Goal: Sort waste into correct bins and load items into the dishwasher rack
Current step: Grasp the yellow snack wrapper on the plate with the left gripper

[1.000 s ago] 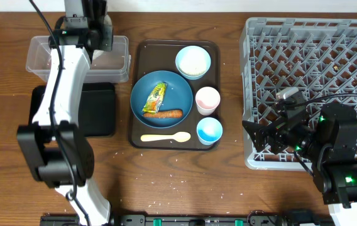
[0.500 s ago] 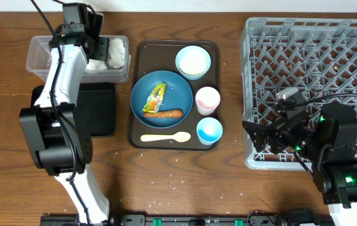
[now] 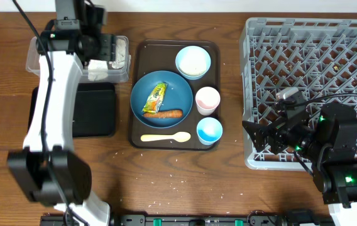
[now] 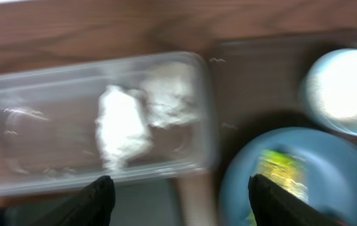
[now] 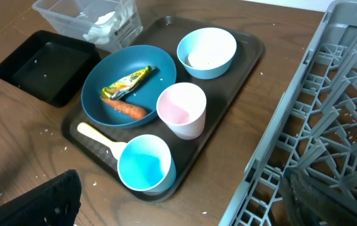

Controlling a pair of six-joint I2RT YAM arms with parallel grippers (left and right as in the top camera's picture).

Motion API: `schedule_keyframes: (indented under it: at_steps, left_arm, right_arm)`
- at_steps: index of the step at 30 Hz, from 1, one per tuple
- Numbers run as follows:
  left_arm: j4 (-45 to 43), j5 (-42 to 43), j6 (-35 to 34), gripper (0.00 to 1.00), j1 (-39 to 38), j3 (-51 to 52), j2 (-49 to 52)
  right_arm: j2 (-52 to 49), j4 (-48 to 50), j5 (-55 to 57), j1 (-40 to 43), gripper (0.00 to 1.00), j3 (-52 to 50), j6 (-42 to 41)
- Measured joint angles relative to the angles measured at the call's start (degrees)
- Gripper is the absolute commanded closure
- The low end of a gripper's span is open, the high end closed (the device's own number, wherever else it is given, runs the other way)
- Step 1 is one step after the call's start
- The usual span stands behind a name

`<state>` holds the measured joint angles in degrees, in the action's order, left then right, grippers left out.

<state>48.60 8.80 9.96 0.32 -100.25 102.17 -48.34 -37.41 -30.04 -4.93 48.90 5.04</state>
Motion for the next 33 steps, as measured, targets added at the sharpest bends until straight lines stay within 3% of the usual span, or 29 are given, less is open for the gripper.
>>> schedule_keyframes:
  at_steps: [3,10,22,31,33]
  left_arm:
    - [3.65,2.45,-2.62,0.30,-4.98,-0.20,-1.64]
    - [0.72,3.74,-4.94,0.30,-14.27,8.13,2.60]
    - [-7.17,3.69,-5.70,0.30,-16.13,15.43,13.86]
    - [-8.22,3.43,-6.47,0.67,-16.13,15.47,16.41]
    - [-8.57,3.32,-6.73,0.81,-16.13,15.47,16.65]
  right_arm:
    - [-0.04,0.09,0.00,0.00,0.01,0.00,0.00]
    - [-0.04,-0.02,0.00,0.00,0.01,0.00,0.00]
    - [-0.04,-0.13,0.00,0.00,0.01,0.00,0.00]
    - [-0.04,-0.28,0.00,0.00,0.01,0.00,0.00]
    - [-0.04,-0.57,0.00,0.00,0.01,0.00,0.02]
